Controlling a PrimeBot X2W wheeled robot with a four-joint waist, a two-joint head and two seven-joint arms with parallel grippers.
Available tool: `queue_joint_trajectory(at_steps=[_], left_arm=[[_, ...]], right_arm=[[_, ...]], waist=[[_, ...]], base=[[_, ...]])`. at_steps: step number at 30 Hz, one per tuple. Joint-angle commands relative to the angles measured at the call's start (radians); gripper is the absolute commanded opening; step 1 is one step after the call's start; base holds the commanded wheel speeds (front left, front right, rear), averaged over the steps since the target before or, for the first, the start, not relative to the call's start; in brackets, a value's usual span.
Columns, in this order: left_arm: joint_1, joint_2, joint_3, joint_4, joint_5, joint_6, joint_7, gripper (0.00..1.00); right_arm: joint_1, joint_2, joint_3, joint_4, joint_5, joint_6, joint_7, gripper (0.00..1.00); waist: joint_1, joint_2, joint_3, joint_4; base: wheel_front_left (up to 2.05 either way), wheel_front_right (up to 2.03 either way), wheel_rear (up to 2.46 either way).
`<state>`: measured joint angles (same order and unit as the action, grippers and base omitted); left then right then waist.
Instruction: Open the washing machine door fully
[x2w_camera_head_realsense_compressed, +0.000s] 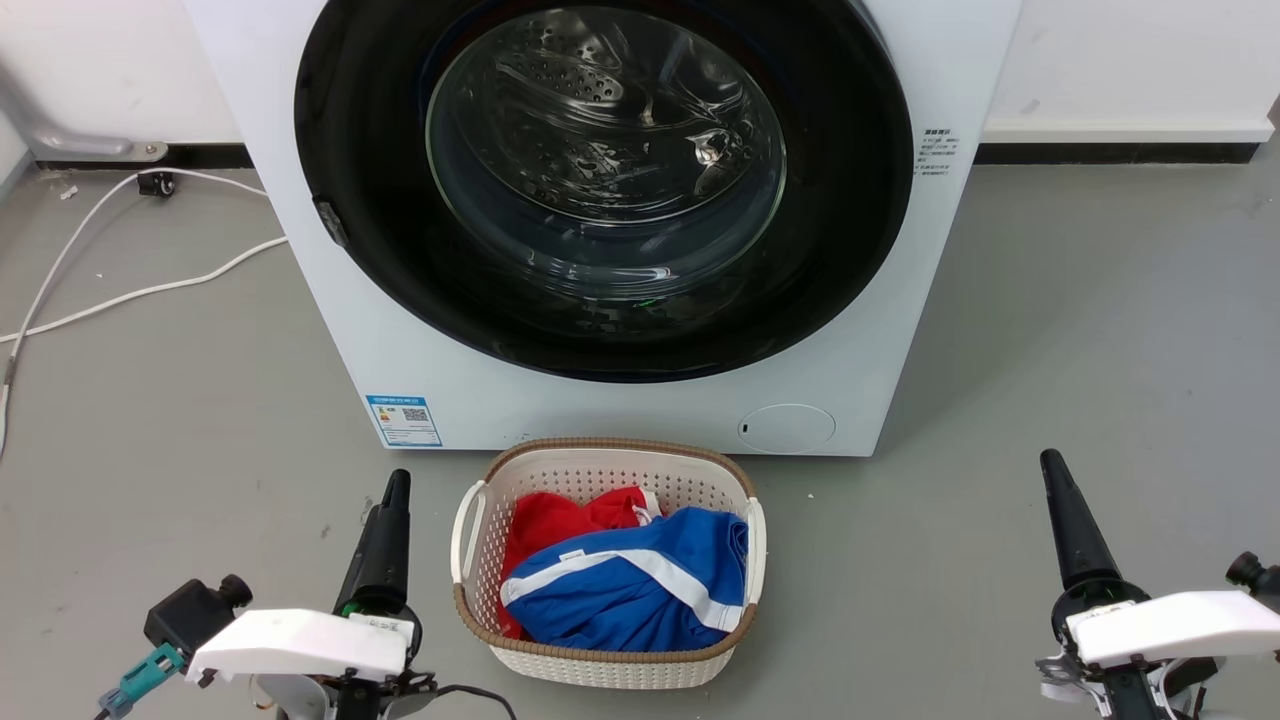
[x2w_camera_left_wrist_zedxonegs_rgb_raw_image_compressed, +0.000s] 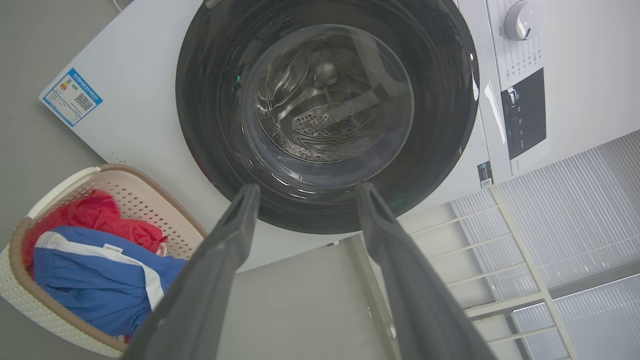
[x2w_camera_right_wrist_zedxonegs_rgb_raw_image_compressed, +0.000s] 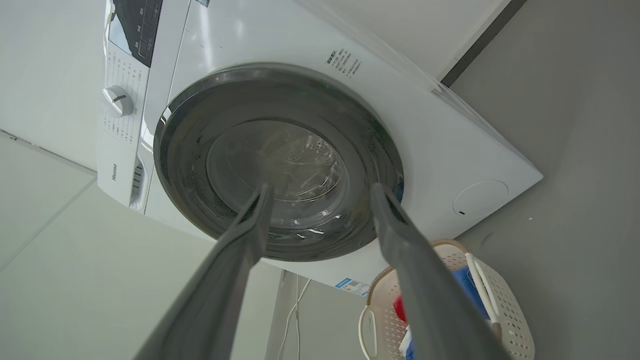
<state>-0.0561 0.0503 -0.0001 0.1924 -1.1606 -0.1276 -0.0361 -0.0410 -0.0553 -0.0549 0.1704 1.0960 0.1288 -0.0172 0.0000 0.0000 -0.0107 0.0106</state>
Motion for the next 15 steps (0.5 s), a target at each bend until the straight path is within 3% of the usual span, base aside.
queue_joint_trajectory(at_steps=[1, 15], left_arm=[[-0.013, 0.011, -0.006, -0.019, 0.058, -0.002, -0.013, 1.00], [-0.010, 0.041, -0.025, -0.036, 0.379, 0.016, -0.060, 1.00]], right_arm=[[-0.010, -0.003, 0.000, -0.026, -0.059, 0.001, -0.006, 1.00], [-0.002, 0.001, 0.002, -0.083, -0.369, 0.001, 0.003, 1.00]], waist=[[0.0000, 0.0000, 0.000, -0.001], [0.0000, 0.0000, 0.000, -0.010]], base=[[0.00, 0.00, 0.00], [0.00, 0.00, 0.00]])
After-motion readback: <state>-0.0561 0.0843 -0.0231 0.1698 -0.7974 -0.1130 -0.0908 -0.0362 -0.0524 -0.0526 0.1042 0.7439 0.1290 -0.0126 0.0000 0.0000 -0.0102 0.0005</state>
